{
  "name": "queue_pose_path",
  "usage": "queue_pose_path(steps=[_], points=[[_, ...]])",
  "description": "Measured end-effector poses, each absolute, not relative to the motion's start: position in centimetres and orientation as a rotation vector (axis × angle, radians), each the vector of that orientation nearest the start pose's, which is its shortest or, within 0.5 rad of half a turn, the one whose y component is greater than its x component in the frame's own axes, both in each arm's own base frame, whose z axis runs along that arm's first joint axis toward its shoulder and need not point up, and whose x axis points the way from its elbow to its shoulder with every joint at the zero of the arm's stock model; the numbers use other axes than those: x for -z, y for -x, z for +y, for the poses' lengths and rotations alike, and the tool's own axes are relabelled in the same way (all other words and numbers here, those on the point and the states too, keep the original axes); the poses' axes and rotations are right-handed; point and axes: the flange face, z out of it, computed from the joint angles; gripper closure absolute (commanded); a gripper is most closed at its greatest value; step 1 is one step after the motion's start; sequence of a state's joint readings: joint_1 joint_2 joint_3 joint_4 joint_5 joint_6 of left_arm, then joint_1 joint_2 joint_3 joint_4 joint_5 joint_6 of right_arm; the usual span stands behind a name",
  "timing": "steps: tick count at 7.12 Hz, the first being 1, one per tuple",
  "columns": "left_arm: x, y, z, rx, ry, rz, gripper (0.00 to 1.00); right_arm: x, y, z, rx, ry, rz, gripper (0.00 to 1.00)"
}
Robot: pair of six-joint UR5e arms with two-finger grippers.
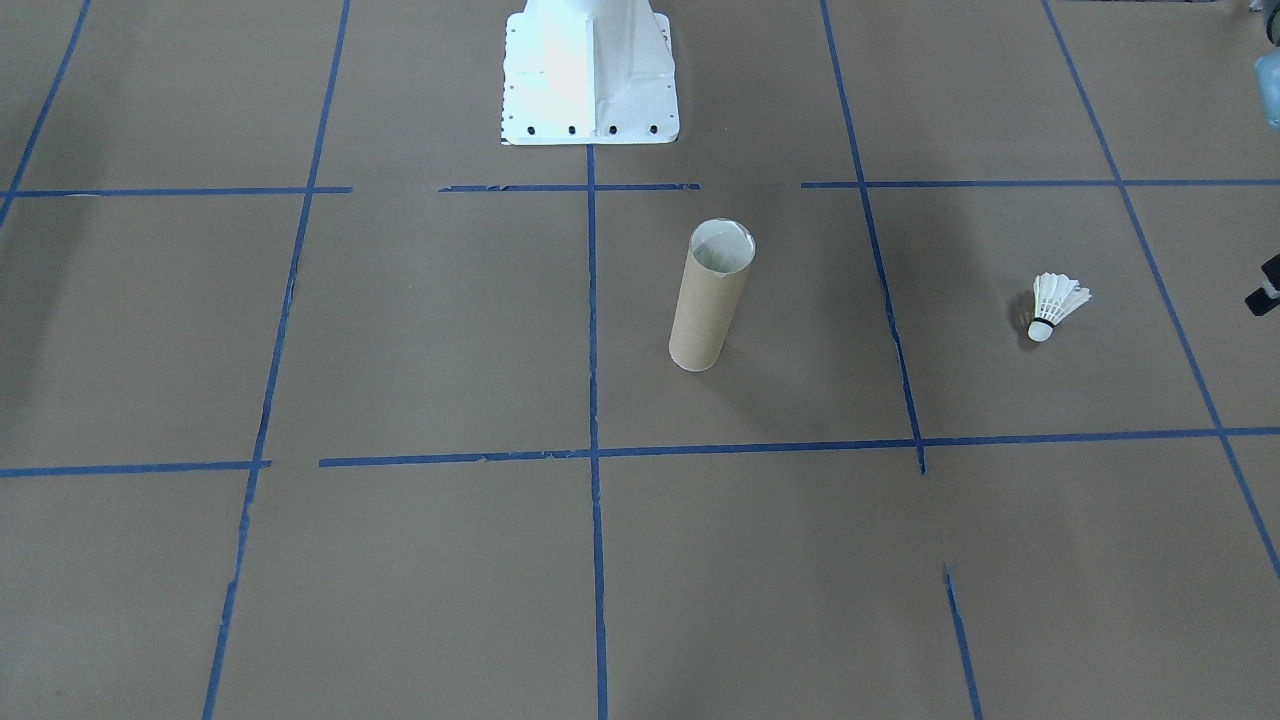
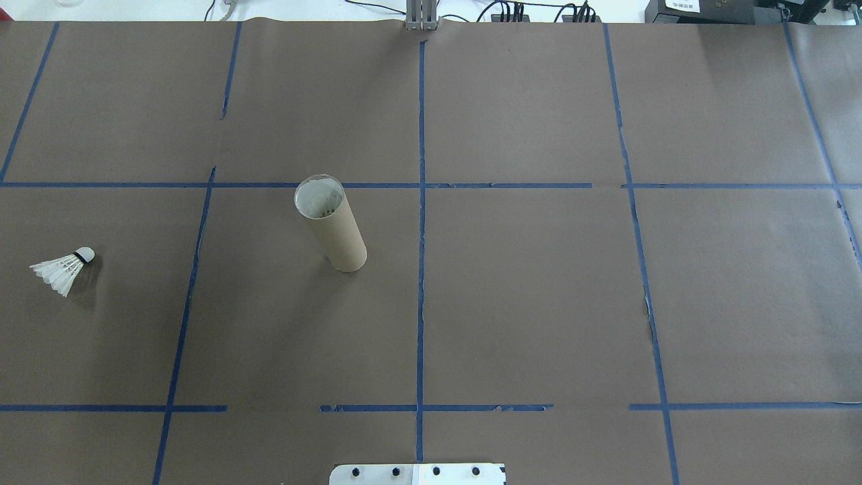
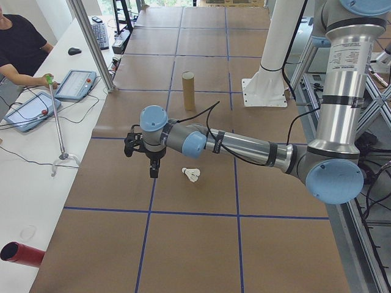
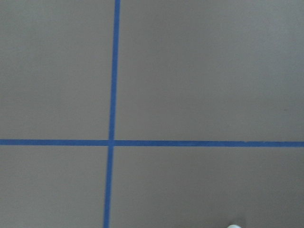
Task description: Collect badminton balls into bucket
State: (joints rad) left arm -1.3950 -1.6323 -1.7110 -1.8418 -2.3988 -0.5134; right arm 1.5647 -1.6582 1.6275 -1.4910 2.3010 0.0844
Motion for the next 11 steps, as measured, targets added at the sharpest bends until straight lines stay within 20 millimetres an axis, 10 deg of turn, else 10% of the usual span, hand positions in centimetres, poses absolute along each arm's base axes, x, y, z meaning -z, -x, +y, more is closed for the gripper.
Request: queue_pose_path(steps=[5, 11], points=[[-51.3, -7.5, -49.6, 0.129, -0.286, 1.083, 0.0, -66.8, -6.4, -45.8, -0.057, -0.013, -0.731, 0.0], [-59.9, -4.5, -37.0, 0.391, -0.186, 1.184, 0.0, -66.7, -6.4, -45.8, -0.057, -0.013, -0.731, 0.0]])
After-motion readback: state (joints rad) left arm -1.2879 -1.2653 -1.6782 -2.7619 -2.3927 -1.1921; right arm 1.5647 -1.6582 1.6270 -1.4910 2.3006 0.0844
